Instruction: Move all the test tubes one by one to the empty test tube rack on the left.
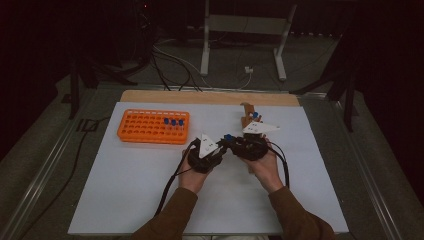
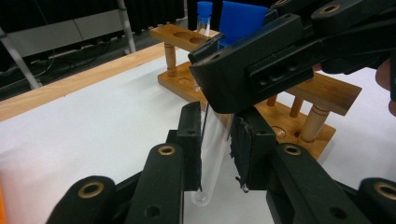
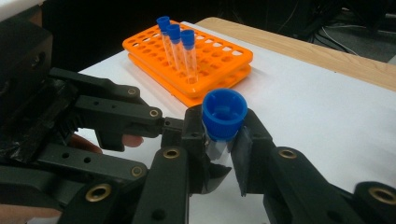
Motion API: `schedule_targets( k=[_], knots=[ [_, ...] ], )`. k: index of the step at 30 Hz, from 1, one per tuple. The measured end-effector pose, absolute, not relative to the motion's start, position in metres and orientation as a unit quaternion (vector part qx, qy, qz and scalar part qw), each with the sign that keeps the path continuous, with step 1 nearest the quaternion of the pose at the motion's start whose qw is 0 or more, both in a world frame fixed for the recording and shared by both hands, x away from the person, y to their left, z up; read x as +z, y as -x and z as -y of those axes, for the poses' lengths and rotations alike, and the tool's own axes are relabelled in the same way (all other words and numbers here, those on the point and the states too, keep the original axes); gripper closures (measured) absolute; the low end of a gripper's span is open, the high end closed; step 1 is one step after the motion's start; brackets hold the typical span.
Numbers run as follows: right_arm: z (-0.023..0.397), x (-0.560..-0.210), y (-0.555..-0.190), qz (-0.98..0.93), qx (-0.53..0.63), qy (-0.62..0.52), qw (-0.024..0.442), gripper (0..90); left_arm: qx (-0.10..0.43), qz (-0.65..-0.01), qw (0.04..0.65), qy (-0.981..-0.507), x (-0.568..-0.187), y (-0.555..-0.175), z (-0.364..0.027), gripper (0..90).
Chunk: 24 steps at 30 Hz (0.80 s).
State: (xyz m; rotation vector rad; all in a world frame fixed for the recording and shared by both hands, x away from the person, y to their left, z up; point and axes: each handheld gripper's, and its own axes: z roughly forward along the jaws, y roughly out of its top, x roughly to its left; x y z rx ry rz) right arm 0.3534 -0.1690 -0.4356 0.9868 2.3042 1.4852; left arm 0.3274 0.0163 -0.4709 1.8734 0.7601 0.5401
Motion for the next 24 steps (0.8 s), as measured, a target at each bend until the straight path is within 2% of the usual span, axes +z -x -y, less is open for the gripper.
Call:
schedule_targets(
  k=[4, 5, 14, 24],
  knots=[
    [0.169, -0.436, -0.354, -0.786, 0.506, -0.339, 0.110, 75.4, 0.223, -0.309, 0.501, -0.777, -0.472, -0.327, -0.015, 78.0],
    [0.169, -0.436, -0.354, -0.784, 0.508, -0.340, 0.109, 73.0, 0.220, -0.310, 0.503, -0.776, -0.472, -0.327, -0.015, 78.1],
    [0.177, -0.433, -0.357, -0.769, 0.523, -0.353, 0.103, 42.5, 0.215, -0.324, 0.499, -0.774, -0.474, -0.333, -0.020, 78.5],
    [0.181, -0.430, -0.356, -0.769, 0.515, -0.356, 0.130, 14.5, 0.213, -0.341, 0.500, -0.767, -0.475, -0.335, -0.030, 78.4]
  ],
)
